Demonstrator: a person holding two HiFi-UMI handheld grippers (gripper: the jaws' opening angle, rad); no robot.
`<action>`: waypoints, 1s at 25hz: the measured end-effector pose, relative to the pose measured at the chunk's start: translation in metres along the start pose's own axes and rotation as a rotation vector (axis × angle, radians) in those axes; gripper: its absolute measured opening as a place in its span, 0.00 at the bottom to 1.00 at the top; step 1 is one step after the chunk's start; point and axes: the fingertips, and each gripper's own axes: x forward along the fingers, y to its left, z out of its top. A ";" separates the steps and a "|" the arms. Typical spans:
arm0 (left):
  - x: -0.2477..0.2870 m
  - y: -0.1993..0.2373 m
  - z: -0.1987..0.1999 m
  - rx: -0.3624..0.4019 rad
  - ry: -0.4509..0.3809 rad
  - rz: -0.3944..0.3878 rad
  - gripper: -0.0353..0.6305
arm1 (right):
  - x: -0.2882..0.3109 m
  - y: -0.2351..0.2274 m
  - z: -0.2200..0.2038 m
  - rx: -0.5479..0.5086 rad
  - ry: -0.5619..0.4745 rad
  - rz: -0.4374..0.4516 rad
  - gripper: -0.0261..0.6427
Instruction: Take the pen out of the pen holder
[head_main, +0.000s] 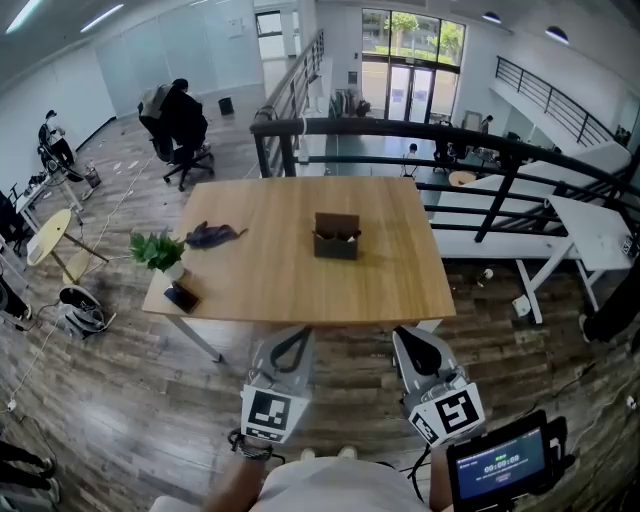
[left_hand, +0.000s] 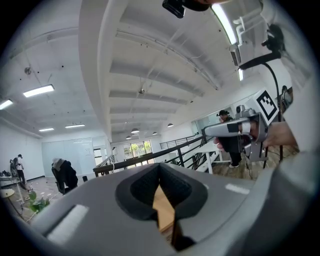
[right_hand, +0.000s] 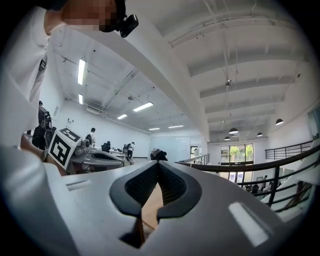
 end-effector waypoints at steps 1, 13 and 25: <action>-0.001 0.000 0.000 -0.002 0.001 0.000 0.05 | 0.000 0.001 -0.001 -0.008 0.003 -0.001 0.04; 0.003 -0.019 0.001 0.003 0.020 0.025 0.05 | -0.014 -0.012 -0.006 0.020 -0.001 0.019 0.04; 0.016 -0.028 -0.004 0.003 0.047 0.035 0.05 | -0.016 -0.033 -0.017 0.032 0.029 0.031 0.04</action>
